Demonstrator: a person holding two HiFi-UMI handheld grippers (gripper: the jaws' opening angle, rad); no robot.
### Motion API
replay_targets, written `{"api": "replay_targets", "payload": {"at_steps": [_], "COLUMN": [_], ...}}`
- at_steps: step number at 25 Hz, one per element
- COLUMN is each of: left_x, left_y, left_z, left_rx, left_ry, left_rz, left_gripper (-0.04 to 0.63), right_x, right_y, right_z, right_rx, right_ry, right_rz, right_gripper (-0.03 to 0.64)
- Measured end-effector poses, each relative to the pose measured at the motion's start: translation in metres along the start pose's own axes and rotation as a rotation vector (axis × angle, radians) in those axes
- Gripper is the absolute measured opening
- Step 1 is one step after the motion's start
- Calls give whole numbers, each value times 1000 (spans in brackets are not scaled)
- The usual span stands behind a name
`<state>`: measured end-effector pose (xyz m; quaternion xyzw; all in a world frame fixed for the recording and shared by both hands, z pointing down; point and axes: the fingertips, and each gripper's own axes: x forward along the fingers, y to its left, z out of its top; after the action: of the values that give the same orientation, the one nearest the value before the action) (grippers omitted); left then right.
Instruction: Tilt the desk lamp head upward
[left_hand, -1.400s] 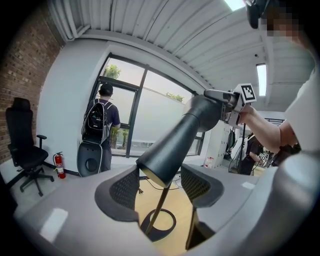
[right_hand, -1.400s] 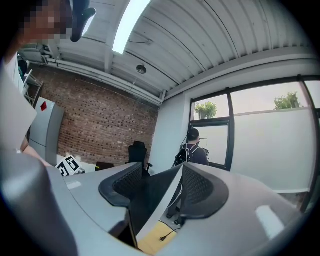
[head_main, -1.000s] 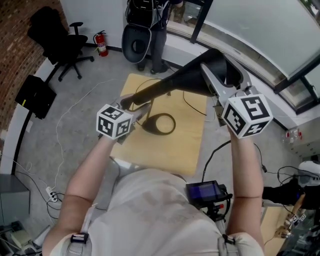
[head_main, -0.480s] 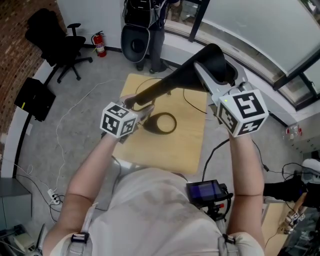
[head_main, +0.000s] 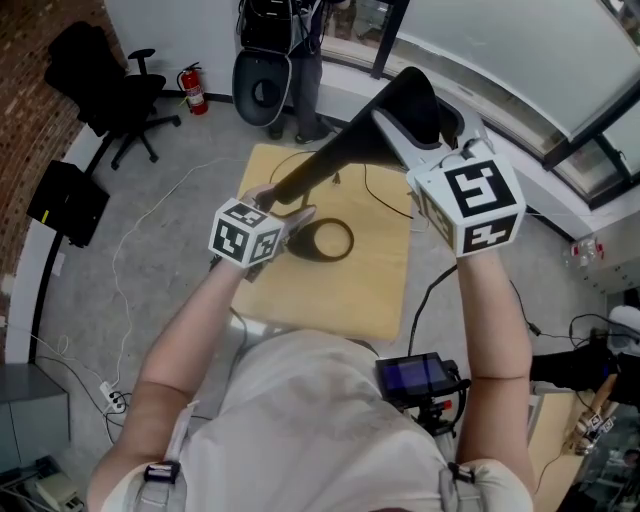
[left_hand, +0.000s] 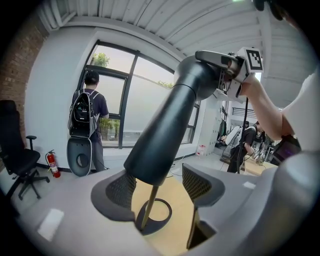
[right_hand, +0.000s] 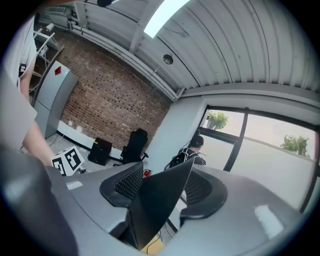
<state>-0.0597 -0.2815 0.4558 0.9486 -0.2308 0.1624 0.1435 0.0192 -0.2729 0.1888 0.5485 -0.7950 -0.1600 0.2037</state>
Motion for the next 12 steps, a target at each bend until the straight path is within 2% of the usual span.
{"api": "replay_targets", "payload": {"at_steps": [6, 12], "left_x": [-4, 10], "left_y": [10, -5], "left_z": [7, 8], "left_rx": [-1, 7], "left_ry": [-14, -28], "left_rz": [3, -15], "left_gripper": [275, 275], "right_x": [10, -3], "right_y": [-1, -14], "right_z": [6, -7], "right_rx": [-16, 8], "right_ry": [16, 12], "right_rz": [-5, -10], "right_gripper": [242, 245]}}
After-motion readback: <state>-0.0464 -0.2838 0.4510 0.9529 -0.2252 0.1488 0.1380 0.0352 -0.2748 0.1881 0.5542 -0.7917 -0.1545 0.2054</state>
